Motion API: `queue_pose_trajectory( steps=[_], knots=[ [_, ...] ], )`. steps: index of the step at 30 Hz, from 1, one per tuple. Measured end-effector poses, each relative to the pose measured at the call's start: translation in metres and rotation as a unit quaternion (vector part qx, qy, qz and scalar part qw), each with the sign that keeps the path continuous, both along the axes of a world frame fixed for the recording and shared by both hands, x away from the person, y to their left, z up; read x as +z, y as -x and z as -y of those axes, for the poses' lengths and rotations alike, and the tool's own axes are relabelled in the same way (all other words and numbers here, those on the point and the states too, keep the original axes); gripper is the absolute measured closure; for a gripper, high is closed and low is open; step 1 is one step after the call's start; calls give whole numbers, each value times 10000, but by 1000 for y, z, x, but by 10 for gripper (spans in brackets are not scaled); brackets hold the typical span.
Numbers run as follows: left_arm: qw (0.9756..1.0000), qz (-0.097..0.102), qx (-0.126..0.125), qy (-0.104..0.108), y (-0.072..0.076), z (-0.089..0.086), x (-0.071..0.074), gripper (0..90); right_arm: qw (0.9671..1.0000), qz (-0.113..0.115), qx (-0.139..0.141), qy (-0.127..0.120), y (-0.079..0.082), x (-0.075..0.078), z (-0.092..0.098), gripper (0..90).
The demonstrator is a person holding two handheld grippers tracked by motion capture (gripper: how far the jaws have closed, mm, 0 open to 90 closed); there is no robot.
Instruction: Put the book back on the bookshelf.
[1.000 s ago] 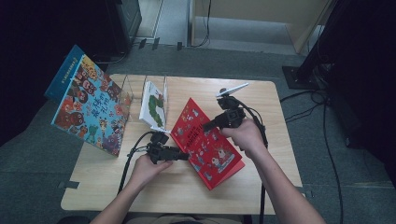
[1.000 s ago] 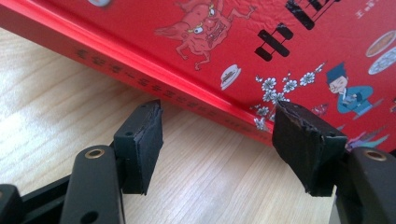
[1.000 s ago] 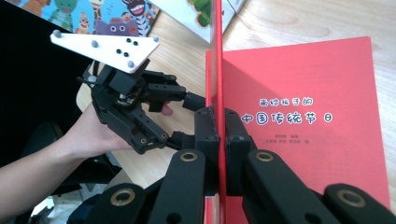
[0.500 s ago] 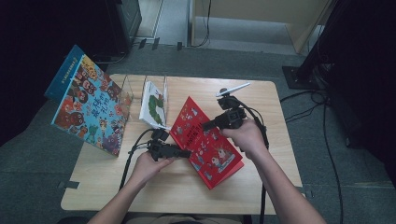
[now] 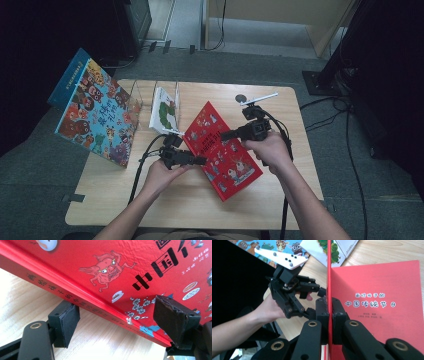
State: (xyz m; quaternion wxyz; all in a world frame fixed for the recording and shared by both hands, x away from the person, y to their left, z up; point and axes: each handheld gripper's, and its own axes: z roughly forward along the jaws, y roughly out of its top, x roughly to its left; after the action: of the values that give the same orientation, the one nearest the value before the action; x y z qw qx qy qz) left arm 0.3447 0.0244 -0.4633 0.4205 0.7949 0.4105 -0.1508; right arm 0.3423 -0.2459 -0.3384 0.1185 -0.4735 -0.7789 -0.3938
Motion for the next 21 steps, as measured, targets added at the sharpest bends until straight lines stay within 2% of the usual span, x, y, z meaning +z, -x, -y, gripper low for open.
queue_pose_trajectory(
  steps=[2, 6, 8, 9, 12, 14, 16, 17, 19, 20, 21],
  knots=[
    [9999, 131, -58, -74, -1, 0, 1, 201, 10000, 1, 12, -63, 1, -1, 2, 876],
    [9997, 219, -127, -75, -1, 0, 1, 190, 9999, 34, 53, -144, 3, -2, 4, 873],
    [9995, 280, -105, -29, -1, 0, 1, 150, 9998, 47, 80, -189, 3, -3, 5, 873],
    [9996, 249, -107, 29, -2, -1, 2, 126, 9997, 45, 118, -204, 4, -4, 6, 874],
    [9993, 358, -105, 52, -1, -2, 6, 128, 9992, 83, 170, -346, 7, -5, 10, 874],
    [9989, 292, -90, 345, -3, -5, 8, 128, 9985, 156, 217, -481, 8, -5, 14, 873],
    [9969, 310, -19, 718, -4, -10, 14, 137, 9968, 234, 247, -717, 9, -6, 18, 874],
    [9959, 450, 15, 785, -4, -12, 20, 147, 9960, 265, 292, -799, 10, -7, 20, 882],
    [9947, 831, -5, 602, 0, -13, 33, 169, 9942, 378, 443, -902, 13, -11, 24, 889],
    [9943, 948, -59, 484, 1, -14, 39, 182, 9924, 475, 513, -1008, 15, -14, 27, 889],
    [9936, 1037, -102, 425, 2, -16, 43, 209, 9901, 664, 620, -1066, 17, -17, 29, 889]
  ],
)
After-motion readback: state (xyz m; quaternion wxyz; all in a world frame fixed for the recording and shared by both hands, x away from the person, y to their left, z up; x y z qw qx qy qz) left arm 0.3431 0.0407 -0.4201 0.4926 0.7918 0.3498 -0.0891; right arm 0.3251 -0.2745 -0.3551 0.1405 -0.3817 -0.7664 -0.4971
